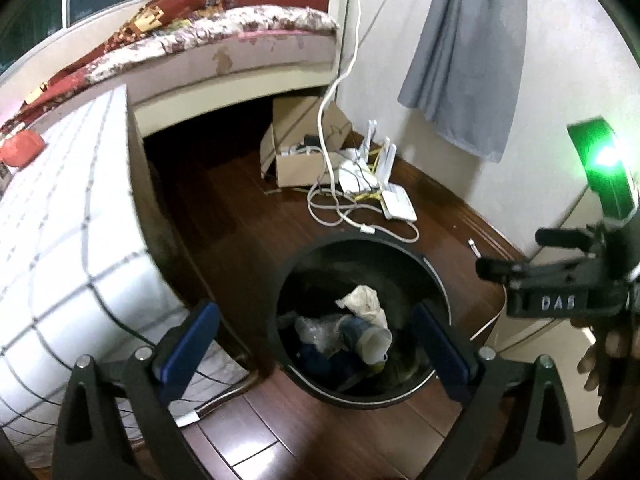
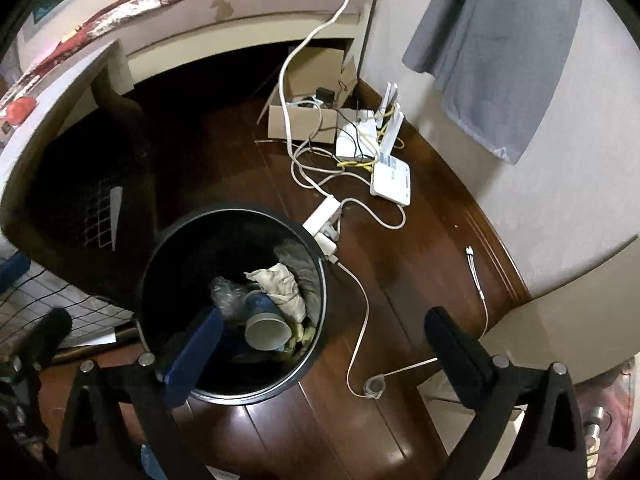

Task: Collect trash
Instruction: 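Move both open grippers back toward the table items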

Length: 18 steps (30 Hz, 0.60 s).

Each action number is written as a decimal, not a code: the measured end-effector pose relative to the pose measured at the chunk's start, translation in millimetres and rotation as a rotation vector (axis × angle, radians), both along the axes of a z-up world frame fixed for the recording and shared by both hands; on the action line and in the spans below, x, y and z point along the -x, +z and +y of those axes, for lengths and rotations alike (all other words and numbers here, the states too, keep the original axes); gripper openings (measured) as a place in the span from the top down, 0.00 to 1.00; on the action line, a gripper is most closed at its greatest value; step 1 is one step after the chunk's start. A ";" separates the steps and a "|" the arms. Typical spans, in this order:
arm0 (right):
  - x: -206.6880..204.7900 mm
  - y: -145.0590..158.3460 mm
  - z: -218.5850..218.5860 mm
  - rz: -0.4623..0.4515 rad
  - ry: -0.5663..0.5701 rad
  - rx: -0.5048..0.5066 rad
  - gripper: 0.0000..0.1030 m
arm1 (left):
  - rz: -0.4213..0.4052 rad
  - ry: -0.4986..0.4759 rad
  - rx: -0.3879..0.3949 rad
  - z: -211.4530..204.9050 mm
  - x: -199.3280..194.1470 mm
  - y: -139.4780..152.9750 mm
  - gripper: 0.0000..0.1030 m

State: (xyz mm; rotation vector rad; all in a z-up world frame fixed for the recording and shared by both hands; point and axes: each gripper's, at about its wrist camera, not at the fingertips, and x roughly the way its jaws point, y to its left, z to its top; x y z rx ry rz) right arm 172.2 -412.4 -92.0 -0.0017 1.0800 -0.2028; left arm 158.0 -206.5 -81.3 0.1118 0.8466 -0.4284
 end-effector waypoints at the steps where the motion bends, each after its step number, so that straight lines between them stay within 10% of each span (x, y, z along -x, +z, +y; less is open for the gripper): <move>1: 1.4 3.1 2.6 -0.005 0.005 0.002 0.01 | -0.010 0.003 0.003 2.4 0.4 5.9 0.04; 18: 11.3 74.6 59.2 -0.141 0.109 0.025 0.01 | -0.131 0.110 -0.011 60.2 -2.1 62.9 0.04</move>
